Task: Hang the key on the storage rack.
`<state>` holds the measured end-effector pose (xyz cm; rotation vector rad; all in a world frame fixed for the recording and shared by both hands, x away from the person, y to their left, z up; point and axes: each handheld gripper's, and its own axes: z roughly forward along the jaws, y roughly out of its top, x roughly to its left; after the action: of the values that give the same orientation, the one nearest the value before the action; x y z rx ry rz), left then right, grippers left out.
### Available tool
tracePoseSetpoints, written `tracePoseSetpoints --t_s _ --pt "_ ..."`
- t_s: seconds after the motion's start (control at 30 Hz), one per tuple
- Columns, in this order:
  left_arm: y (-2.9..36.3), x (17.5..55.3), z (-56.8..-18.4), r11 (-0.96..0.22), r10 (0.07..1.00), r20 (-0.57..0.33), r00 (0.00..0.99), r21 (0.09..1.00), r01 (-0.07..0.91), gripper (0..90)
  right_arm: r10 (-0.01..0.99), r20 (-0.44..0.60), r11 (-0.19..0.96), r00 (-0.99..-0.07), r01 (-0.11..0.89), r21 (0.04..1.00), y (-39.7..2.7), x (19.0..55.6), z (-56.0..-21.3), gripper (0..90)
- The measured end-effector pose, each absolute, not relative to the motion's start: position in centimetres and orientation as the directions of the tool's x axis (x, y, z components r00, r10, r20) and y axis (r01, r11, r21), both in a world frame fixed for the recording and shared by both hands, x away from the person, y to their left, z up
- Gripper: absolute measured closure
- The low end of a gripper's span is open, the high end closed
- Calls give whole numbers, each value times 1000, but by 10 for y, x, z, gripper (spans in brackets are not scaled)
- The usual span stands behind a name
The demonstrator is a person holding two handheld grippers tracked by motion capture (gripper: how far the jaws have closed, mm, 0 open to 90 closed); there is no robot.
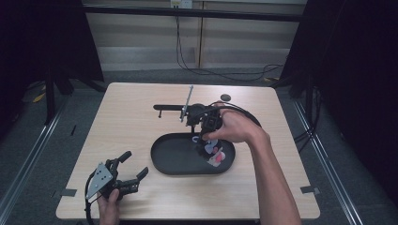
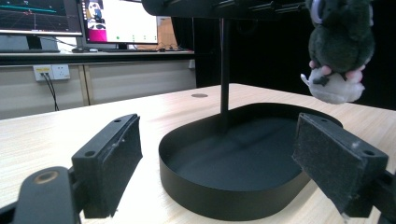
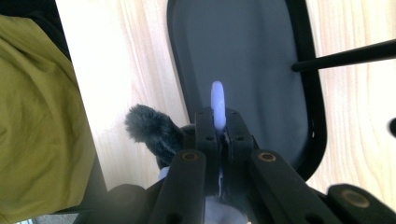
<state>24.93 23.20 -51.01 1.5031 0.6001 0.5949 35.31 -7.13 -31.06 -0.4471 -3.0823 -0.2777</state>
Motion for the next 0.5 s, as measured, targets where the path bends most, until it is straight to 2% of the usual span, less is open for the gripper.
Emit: tracePoseSetpoints --t_s 0.5 --pt "232 249 -510 -7 694 -4 720 1000 12 152 337 38 934 -941 339 114 -78 380 -302 871"
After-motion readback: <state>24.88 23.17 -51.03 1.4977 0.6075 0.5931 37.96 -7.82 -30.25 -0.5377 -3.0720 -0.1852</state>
